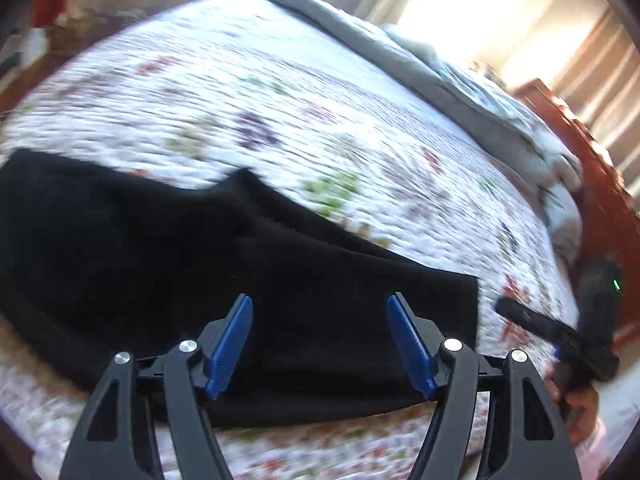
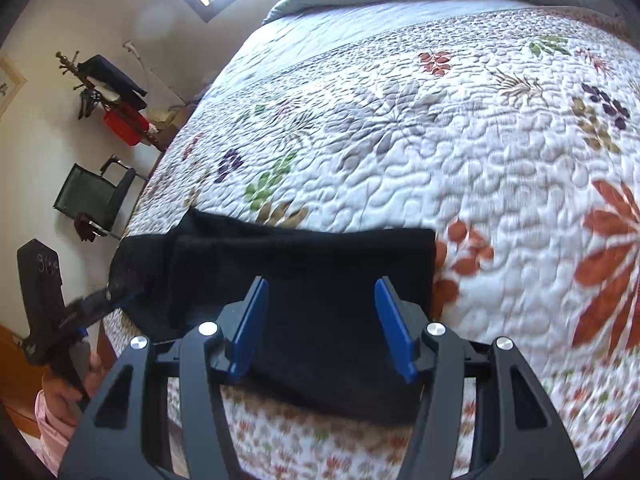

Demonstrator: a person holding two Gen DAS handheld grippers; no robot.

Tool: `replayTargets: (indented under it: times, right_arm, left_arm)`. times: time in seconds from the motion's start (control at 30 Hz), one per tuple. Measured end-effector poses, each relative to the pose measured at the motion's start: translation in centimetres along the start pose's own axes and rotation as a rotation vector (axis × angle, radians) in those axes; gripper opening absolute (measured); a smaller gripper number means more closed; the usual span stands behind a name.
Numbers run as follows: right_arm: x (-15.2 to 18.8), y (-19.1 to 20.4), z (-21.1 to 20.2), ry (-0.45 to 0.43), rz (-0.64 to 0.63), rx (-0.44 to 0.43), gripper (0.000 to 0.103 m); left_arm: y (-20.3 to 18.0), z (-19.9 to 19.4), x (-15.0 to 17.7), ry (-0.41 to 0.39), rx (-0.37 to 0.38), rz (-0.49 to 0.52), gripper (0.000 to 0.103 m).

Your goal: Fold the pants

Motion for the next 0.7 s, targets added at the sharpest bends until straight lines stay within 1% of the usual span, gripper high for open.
replayTargets:
  times: [0.1,0.17,0.2,0.27,0.3,0.4,0.43,0.47,0.5,0.53,0.6,0.67,0.7]
  right_arm:
    - [-1.1,-1.5,1.8,0.044,0.013,0.034,0.056]
    - [-0.9,-2.5,3.2,0.079,0.018,0.059,0.055]
    - [-0.9,-2.7,4.0,0.093,0.020,0.063,0.055]
    - [-0.4,-2.9,5.0,0.111,0.017,0.064,0.055]
    - [-0.2,-3.1,5.4,0.117,0.018,0.062,0.055]
    - [0.2,-3.5,5.9,0.110,0.032,0.049,0.055]
    - [0.2,-3.6,5.7,0.107,0.042,0.042,0.053]
    - [0.2,-3.6,5.2,0.100,0.052,0.038,0.050]
    - [0.3,-3.5,4.5,0.092,0.057,0.040,0.050]
    - [0.6,-3.3,3.8,0.083,0.062,0.037,0.051]
    - [1.4,-2.5,2.2,0.062,0.057,0.020,0.052]
    - [2.8,-1.2,0.7,0.043,0.025,0.010,0.052]
    - [3.5,-0.7,0.1,0.038,0.011,0.006,0.052]
  left_arm:
    - [-1.5,4.3,-0.1,0.089,-0.018,0.017,0.070]
    - [-1.1,5.8,0.1,0.112,-0.055,0.018,0.070]
    - [-0.9,6.8,0.7,0.131,-0.072,0.008,0.070]
    - [-0.2,7.6,0.9,0.131,-0.048,-0.004,0.070]
    - [0.5,7.0,1.4,0.133,-0.043,0.000,0.070]
    - [0.3,7.2,1.2,0.151,-0.036,0.009,0.072]
    - [0.4,7.0,1.1,0.153,-0.030,0.000,0.072]
    - [0.5,6.8,1.0,0.152,-0.024,-0.010,0.072]
    - [0.5,6.2,1.1,0.147,-0.024,-0.020,0.072]
    - [0.9,5.4,1.1,0.139,-0.042,-0.023,0.073]
    - [0.8,3.8,1.7,0.101,-0.061,-0.011,0.074]
    - [0.6,2.6,2.7,0.077,-0.055,0.006,0.078]
    - [0.5,2.3,3.1,0.076,-0.053,0.016,0.078]
Point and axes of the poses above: each gripper's, at about its wrist camera, not at the fingertips, and z roughly the way its jaws point, y to its left, x to its underside, the point moved 1 cm from there along z, roughly the way its jaws point, and after that the axes turned 9 degrees about -z, right-handed, at the moved point
